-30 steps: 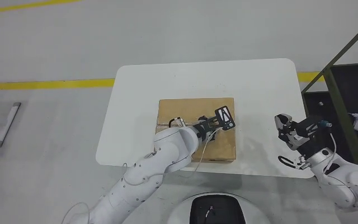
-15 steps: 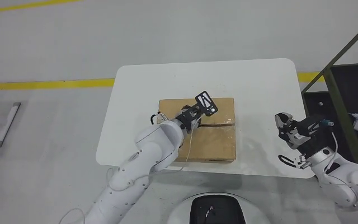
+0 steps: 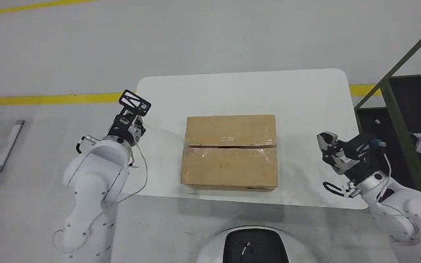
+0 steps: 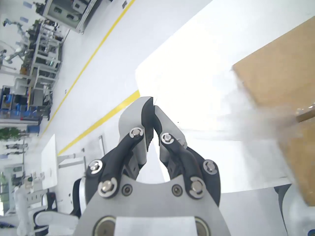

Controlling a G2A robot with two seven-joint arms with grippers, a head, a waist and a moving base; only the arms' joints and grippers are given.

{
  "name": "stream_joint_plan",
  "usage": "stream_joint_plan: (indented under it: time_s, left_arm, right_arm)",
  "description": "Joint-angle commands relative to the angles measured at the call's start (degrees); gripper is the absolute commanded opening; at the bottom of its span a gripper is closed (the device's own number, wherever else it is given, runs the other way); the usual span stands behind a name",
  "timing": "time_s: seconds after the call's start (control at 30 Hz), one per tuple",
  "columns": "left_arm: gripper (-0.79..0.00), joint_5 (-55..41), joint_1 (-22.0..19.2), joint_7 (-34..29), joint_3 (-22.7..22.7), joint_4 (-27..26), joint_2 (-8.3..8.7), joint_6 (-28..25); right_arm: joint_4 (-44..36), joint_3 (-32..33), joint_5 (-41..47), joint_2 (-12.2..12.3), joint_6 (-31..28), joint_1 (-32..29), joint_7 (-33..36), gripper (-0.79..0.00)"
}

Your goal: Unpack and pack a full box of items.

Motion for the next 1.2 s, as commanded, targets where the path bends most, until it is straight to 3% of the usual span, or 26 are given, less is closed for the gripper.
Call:
stream_joint_plan:
  time_s: [0.0,0.13,0.17,0.2,0.23,0.27,1.0,1.17]
  left_arm:
    - [-0.785,0.71,2.02,0.23,-3.06,-0.19,0.33,-0.34]
    - [-0.785,1.55,4.25,1.26,-5.84,1.21,0.63,0.1]
    - [-0.727,1.54,4.56,1.5,-6.3,1.91,0.66,0.41]
    - [-0.588,1.64,4.75,1.68,-6.64,2.46,0.69,0.7]
    - [-0.237,1.74,4.98,1.49,-6.9,3.08,0.71,1.14]
    - [0.0,1.6,5.07,1.42,-7.03,3.33,0.72,1.36]
    - [0.0,-2.84,5.66,0.73,-17.77,4.88,1.68,4.71]
    - [0.0,-1.6,6.86,0.52,-17.41,2.71,1.92,3.64]
  right_arm:
    - [0.13,-0.19,0.0,0.0,-0.21,0.19,0.03,-0.785]
    - [0.39,-0.56,-0.06,-0.01,-0.52,0.52,0.09,-0.785]
    - [0.45,-0.61,-0.17,0.0,-0.62,0.58,0.11,-0.785]
    - [0.52,-0.63,-0.22,0.0,-0.67,0.64,0.1,-0.785]
    - [0.59,-0.65,-0.23,0.0,-0.69,0.68,0.08,-0.785]
    - [0.66,-0.66,-0.24,0.0,-0.7,0.73,0.05,-0.785]
    - [2.56,-0.53,0.09,0.11,-1.51,1.8,0.74,-0.785]
    - [2.8,-0.54,0.05,0.14,-1.75,2.09,0.64,-0.785]
